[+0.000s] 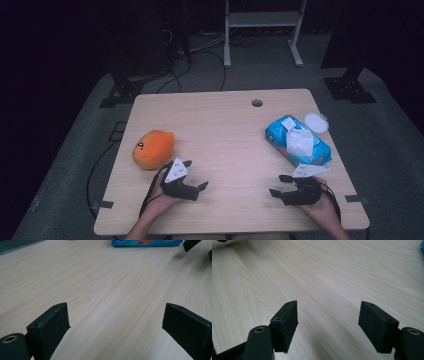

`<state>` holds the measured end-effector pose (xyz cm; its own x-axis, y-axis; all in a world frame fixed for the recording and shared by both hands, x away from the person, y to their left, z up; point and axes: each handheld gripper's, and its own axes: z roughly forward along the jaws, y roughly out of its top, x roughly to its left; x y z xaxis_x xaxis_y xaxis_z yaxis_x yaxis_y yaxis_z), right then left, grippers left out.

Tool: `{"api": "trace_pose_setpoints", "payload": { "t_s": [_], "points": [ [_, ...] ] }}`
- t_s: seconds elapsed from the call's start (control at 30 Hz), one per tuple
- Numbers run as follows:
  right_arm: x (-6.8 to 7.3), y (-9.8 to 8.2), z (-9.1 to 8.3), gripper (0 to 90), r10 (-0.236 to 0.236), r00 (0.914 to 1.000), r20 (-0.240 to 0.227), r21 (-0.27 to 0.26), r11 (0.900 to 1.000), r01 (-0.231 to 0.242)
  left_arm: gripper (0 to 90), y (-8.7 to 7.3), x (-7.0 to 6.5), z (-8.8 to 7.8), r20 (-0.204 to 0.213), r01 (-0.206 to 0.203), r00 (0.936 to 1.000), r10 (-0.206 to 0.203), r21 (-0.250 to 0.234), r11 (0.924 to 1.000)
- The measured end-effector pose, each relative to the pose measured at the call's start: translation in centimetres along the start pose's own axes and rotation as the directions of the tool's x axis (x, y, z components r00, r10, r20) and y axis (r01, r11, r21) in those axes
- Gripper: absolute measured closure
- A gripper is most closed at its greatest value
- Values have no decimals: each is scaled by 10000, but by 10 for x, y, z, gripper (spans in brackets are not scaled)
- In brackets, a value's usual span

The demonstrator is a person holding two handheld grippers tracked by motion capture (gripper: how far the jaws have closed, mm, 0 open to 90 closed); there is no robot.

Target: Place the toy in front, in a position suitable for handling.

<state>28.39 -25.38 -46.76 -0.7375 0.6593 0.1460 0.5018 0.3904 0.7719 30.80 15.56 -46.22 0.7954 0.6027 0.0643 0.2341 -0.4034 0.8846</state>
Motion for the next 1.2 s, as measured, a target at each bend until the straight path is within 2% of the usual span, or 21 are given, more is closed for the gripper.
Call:
{"api": "trace_pose_setpoints", "payload": {
  "t_s": [0.27, 0.4, 0.6, 0.77, 0.93, 1.03, 1.07, 1.1, 1.2],
  "points": [
    [-4, -2, -1, 304, 168, 9999, -37, -40, 9998, -168, 62, 9, 4, -7, -30, 43, 10000, -44, -167, 9999],
    [-3, -2, -1, 304, 166, 9999, -31, -36, 9999, -166, 61, 17, 12, -16, 16, 576, 9983, -576, -549, 9968],
    [-1, 0, 0, 309, 42, 10000, 58, -1, 10000, -42, 61, 26, 30, -36, -636, 756, 9945, -827, -1073, 9913],
    [1, 0, 0, 310, -3, 10000, 66, 24, 10000, 3, 60, 28, 45, -57, -1229, 924, 9861, -1116, -1521, 9840],
    [2, 0, 0, 310, -15, 10000, 93, 44, 10000, 14, 61, 27, 59, -75, -1734, 1059, 9750, -1390, -1872, 9766],
    [3, 0, 1, 310, -35, 10000, 92, 89, 10000, 34, 61, 25, 69, -86, -1997, 1227, 9660, -1642, -2049, 9711],
    [2, 0, 2, 310, -51, 9999, 88, 103, 9999, 50, 61, 24, 72, -88, -2116, 1185, 9638, -1625, -2060, 9714],
    [2, 0, 2, 310, -27, 10000, 80, 128, 9999, 26, 61, 23, 75, -90, -2299, 1149, 9596, -1621, -2055, 9719],
    [2, 0, 2, 310, 5, 10000, 65, 129, 9999, -6, 61, 17, 84, -98, -2627, 1291, 9468, -1858, -2189, 9672]
  ]
}}
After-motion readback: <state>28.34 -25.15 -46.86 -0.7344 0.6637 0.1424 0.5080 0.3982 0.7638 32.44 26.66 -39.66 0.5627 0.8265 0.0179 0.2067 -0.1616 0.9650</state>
